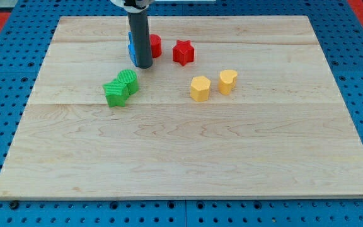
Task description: Push the red star to the right of the red circle
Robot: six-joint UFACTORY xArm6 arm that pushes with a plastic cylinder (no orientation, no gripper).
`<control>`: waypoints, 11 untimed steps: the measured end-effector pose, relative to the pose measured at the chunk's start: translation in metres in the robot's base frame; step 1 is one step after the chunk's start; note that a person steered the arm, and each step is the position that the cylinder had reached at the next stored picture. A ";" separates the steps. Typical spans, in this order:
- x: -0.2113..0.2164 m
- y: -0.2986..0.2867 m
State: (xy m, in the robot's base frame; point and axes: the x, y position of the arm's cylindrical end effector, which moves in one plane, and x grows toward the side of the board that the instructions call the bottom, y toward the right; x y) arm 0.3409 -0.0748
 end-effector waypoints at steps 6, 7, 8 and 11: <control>-0.006 0.066; -0.014 0.066; -0.015 0.059; -0.019 0.022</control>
State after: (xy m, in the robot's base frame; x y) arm 0.3215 -0.0525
